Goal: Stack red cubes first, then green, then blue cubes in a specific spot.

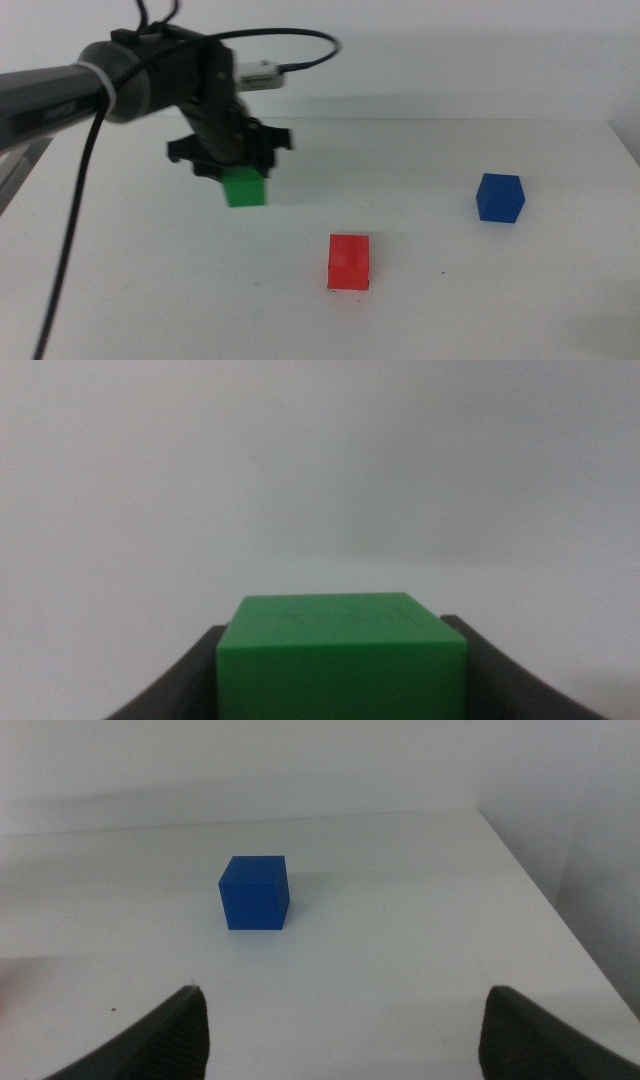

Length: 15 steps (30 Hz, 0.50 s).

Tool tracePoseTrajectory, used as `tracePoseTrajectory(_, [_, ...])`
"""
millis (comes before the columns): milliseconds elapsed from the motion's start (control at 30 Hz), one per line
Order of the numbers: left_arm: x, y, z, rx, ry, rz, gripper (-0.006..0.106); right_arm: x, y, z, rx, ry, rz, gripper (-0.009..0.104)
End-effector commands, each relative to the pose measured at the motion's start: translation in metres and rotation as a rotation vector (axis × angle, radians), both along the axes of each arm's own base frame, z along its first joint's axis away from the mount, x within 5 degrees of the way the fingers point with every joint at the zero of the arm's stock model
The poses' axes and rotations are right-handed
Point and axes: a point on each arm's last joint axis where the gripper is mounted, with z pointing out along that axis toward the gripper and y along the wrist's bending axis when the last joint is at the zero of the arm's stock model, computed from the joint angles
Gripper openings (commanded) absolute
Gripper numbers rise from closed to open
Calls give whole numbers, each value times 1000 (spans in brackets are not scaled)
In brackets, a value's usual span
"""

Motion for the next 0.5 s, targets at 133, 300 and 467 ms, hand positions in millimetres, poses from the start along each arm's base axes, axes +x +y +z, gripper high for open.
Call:
tracePoseTrajectory(133, [-86,-78,45,40,-122,25,16,0,0,0,-7,-13,-6,88])
tracePoseTrajectory(300, [-102,-115,38,1,-67,-12,17,0,0,0,-7,-13,-6,88])
tracePoseTrajectory(467, [-95,-128,20,-50,-65,-45,17,0,0,0,-7,-13,-6,88])
